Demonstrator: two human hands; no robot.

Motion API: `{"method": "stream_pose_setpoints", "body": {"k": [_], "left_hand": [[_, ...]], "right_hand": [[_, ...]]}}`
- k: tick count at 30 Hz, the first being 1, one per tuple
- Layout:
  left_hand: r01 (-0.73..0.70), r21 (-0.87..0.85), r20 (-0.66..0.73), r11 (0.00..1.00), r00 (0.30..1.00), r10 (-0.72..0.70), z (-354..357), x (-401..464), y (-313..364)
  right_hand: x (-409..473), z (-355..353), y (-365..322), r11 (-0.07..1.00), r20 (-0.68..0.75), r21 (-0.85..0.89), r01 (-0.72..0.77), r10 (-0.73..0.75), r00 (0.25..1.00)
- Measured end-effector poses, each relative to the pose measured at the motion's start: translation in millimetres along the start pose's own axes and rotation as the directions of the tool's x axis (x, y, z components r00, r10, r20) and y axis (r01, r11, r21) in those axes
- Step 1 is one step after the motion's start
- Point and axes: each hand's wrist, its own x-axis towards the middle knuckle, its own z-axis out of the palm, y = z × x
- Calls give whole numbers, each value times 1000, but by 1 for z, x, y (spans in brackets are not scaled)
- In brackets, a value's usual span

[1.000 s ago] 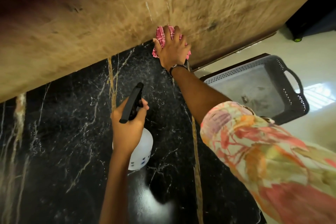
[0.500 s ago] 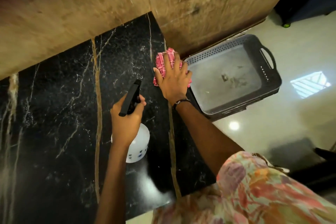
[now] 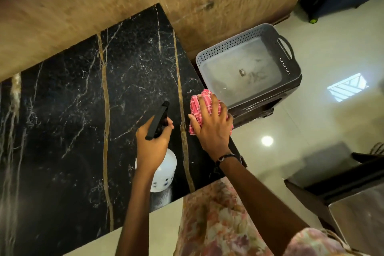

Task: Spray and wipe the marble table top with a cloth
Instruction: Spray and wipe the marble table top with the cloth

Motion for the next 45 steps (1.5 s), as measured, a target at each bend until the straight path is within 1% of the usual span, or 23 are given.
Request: {"method": "stream_pose_setpoints", "body": {"k": [5,9,13,15,19,22,25,27,30,33,35,37,39,41,43,44,45], "left_hand": [[9,-3,13,1000,1000,-9,-6,-36,-10],[7,1,19,1000,1000,-7,-10,-65,-20],[9,15,27,1000,1000,-10,-11,-91,-29],[21,9,26,1000,999,-21,-10,-100,-33],[12,9,21,1000,1000,-12,-9,-116,-39],[2,-9,16,1000,1000,-2,-8,-128,-42],[-2,-29,16,1000,1000,3,-11,-141,-45],[-11,-20,12,1000,1000,12,-14,-148,-46],[-15,-26,0,1000,1000,15,-19,-159,-53],[4,-42,-10,999,1000,-4,-28,-169,-61],[4,-46,-30,999,1000,-5,-35,-175,-67],[6,-56,-69,998,998,-10,-43,-178,-73],[33,-73,-130,997,991,-42,-49,-181,-78],[48,-82,-176,995,982,-62,-58,-185,-83],[53,-87,-200,995,977,-69,-65,-187,-86],[58,-96,-204,994,976,-77,-69,-188,-87],[66,-114,-209,991,974,-89,-72,-188,-89]], "right_hand": [[-50,-5,22,1000,25,-4,-19,19,1000],[-95,-11,39,1000,9,-6,-22,22,1000],[-138,-8,57,999,27,-43,-18,19,999],[-137,-10,59,1000,34,-20,-24,24,999],[-120,-17,54,994,-1,81,-78,78,997],[-103,-25,56,982,84,142,-127,116,990],[-82,-29,53,968,157,137,-210,188,969],[-91,-25,51,983,122,77,-168,158,980],[-136,-11,54,1000,36,-7,27,-27,999],[-175,-1,48,974,3,57,217,-218,976],[-184,0,25,933,56,106,344,-351,935],[-180,2,-8,856,131,120,503,-515,847],[-168,6,-40,736,186,127,665,-677,713],[-151,6,-57,569,253,101,816,-808,532],[-125,-1,-50,393,276,34,919,-887,370],[-111,-6,-38,326,265,-1,945,-911,315],[-99,-12,-21,286,253,-26,958,-925,283]]}}
